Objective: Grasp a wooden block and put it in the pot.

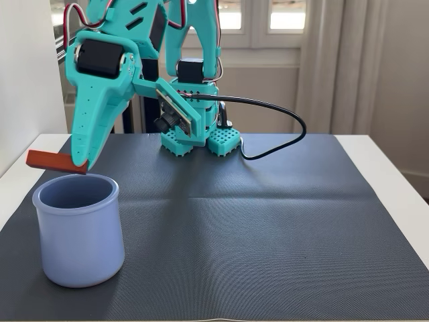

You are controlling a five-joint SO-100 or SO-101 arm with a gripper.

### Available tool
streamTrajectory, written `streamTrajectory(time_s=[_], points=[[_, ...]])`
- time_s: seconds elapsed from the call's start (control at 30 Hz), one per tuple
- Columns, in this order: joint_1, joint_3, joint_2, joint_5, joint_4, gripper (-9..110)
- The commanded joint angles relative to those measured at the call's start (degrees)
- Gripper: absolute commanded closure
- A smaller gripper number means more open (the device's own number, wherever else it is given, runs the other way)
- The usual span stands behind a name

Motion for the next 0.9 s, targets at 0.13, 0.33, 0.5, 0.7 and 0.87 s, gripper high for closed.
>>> streamTrajectory(time_s=[0.13,0.33,0.5,0.7,0.87], points=[[2.64,-2.29,0.26,0.35,-0.44,97],[0.79,-2.37,0.62,0.44,2.9,97],[-0.7,-2.46,0.7,0.44,2.99,97],[-0.88,-2.46,0.7,0.53,3.25,95],[-0.88,-2.37,0.62,0.53,3.25,90]])
